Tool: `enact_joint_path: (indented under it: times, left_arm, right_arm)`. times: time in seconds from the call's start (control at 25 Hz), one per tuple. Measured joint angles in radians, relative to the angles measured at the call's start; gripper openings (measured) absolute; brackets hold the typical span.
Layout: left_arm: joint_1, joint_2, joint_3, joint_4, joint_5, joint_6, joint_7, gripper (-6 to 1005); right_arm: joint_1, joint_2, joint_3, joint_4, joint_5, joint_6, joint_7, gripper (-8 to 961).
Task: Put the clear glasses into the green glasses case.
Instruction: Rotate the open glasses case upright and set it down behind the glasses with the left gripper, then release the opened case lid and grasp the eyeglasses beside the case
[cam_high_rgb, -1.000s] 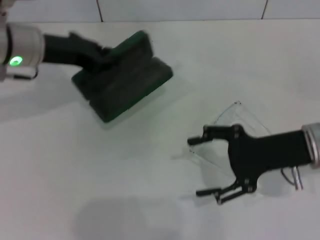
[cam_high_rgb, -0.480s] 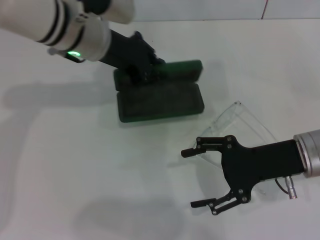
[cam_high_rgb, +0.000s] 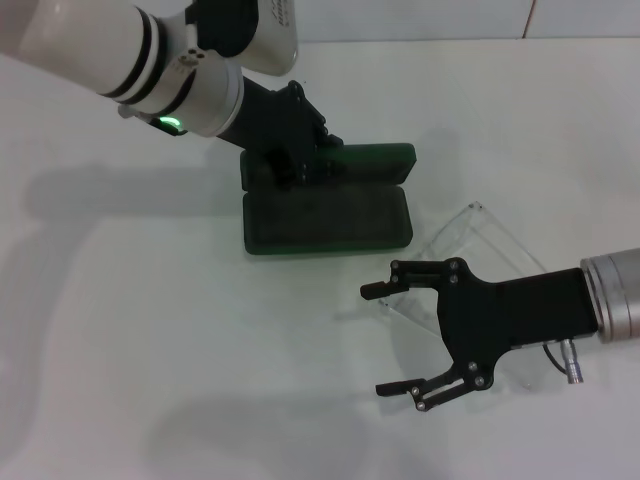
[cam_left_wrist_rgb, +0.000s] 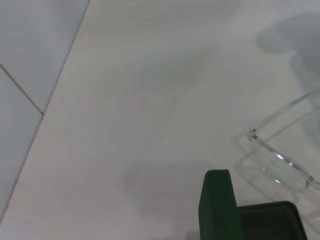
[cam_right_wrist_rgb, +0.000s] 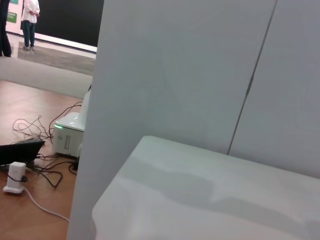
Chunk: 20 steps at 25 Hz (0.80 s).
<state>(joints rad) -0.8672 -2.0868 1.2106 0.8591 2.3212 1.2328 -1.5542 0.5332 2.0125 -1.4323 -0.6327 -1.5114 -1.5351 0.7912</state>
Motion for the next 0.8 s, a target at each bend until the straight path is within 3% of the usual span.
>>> enact_joint_path:
  times: [0.36,0.68,0.8]
  left_arm:
    - [-0.009,-0.001,0.006,-0.001,-0.002,0.013,-0.023,209]
    - [0.005,-0.001,0.050,0.043,0.000,0.030,-0.112,351]
    - [0.063,-0.003,0.054,0.116,-0.053,0.046,-0.112,496]
  right_arm:
    - [0.032,-0.004,-0.005,0.002,-0.026,0.002,0.019,816]
    - [0.043,-0.004,-0.004,0.001,-0.042,-0.002,0.038,812]
    - [0.043,-0.007,0.001,-0.014,-0.040,-0.008,0.043,810]
